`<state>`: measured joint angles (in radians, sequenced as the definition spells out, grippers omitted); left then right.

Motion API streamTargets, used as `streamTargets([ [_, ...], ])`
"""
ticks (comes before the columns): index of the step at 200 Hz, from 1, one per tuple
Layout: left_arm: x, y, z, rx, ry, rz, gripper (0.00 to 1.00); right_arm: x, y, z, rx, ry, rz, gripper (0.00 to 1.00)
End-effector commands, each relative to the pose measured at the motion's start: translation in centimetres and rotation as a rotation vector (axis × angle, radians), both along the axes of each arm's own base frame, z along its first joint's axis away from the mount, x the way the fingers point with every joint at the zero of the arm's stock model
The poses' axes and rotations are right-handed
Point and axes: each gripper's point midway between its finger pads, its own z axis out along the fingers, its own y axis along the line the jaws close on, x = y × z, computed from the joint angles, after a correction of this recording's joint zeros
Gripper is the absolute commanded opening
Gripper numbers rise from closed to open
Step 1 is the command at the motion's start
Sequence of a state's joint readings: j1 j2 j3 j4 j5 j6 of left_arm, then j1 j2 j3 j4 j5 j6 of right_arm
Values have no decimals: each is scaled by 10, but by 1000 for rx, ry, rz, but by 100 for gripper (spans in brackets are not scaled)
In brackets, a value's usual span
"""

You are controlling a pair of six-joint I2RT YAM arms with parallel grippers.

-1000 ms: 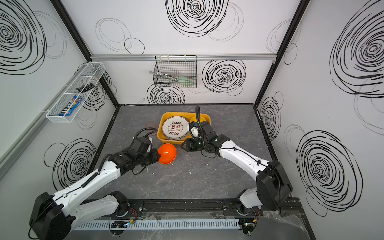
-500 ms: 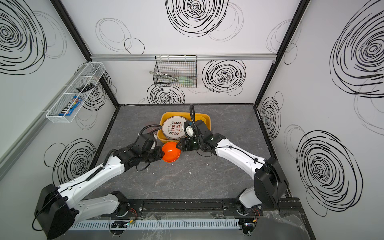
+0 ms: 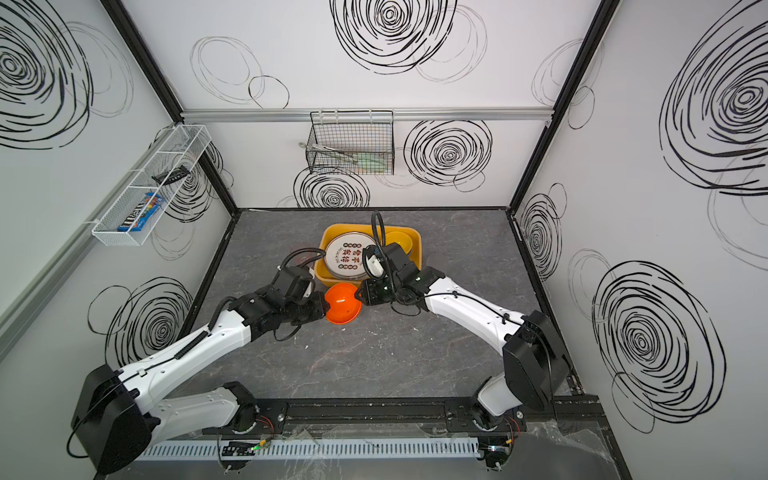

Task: Place the mixed dishes into the plastic bin
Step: 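Carry the orange bowl into the bin with the right gripper while the left withdraws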

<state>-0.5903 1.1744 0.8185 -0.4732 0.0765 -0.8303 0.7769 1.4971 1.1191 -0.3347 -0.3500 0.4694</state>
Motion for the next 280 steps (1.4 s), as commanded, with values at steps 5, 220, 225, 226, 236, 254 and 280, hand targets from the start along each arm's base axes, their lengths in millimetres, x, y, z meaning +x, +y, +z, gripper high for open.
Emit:
streamTargets([
  [5, 11, -14, 26, -67, -63, -12, 10, 7, -2, -2, -45, -20, -19, 21],
  [220, -11, 27, 17, -125, -53, 65, 43, 78, -64, -4, -395, -143, -238, 8],
  [225, -12, 28, 17, -127, -52, 66, 44, 81, -67, -4, -401, -139, -249, 8],
  [226, -12, 29, 16, -127, -50, 66, 44, 82, -67, -5, -402, -138, -250, 8],
  [236, -14, 31, 15, -131, -49, 71, 45, 89, -75, -5, -409, -128, -273, 8],
  [254, -16, 37, 13, -132, -49, 81, 46, 103, -90, -5, -417, -115, -318, 8],
  [280, -20, 46, 10, -137, -47, 94, 47, 125, -109, -2, -422, -99, -384, 8],
])
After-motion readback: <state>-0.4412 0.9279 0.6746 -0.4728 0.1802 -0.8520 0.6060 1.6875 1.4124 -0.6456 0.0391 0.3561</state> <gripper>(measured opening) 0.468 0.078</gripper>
